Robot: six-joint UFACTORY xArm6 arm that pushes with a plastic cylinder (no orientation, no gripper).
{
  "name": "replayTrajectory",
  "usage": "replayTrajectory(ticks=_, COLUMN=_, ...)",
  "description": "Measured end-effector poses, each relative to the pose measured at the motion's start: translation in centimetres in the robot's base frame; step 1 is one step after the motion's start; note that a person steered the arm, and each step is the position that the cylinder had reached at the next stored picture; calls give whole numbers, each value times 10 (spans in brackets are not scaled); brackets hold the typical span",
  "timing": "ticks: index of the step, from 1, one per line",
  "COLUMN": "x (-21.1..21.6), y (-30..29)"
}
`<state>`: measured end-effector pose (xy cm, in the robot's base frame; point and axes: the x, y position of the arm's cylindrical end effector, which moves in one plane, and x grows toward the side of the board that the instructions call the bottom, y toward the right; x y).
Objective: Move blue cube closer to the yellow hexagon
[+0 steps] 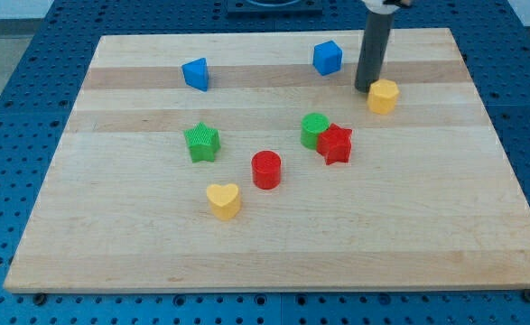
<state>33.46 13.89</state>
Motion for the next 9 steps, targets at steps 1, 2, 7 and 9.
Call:
replayTrajectory(ticks=1, x=23, y=13)
replayTrajectory(ticks=2, x=39, y=32)
replayTrajectory(ticks=7, x=-16, y=-138)
replayTrajectory(ticks=9, x=-76, y=-147)
